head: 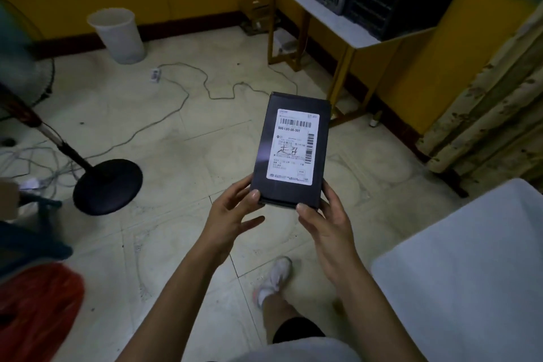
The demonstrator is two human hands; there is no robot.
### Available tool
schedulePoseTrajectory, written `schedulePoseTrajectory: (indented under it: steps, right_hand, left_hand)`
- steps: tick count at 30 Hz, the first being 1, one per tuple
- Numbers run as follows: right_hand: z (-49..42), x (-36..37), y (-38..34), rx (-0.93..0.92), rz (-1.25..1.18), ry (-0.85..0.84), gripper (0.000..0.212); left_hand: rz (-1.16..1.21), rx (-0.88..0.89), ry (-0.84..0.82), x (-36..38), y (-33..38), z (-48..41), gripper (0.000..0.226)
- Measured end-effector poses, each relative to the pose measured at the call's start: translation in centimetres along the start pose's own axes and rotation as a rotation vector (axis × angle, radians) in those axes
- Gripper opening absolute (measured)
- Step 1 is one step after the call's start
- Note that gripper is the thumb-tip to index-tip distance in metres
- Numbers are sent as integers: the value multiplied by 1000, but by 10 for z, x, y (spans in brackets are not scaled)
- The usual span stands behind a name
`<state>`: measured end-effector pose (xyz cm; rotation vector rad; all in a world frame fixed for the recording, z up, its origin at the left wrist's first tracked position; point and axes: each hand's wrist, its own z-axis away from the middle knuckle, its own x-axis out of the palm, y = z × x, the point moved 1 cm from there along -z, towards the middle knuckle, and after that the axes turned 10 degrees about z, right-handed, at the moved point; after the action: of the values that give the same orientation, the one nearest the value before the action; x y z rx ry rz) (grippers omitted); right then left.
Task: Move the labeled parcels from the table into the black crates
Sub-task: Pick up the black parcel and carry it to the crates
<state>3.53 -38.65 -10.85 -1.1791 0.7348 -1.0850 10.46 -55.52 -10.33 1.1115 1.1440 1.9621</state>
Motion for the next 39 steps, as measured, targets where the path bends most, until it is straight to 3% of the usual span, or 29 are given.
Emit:
schedulePoseTrajectory:
  steps: [5,11,18,27,35,39]
  right_hand:
    - [-134,30,-24,16,-87,-52,64]
    - [-302,51,-103,-12,-90,-108,59]
    - [-443,52,-161,-66,-72,-16,56]
    - [-641,29,-206,-184,-88,448,60]
    - [-783,-28,-301,-321,7,869,48]
    - [-825,-93,-351,-297,179,996,39]
  left_hand:
    - [-6,18,34,-7,42,-126,43]
    - [24,21,87,18,109,-280,41]
    - [54,26,61,52,156,-434,47]
    - [-15,-71,-198,128,186,-679,19]
    - [-232,-22,-542,253,243,-866,26]
    - [-300,28,-727,332,248,-920,46]
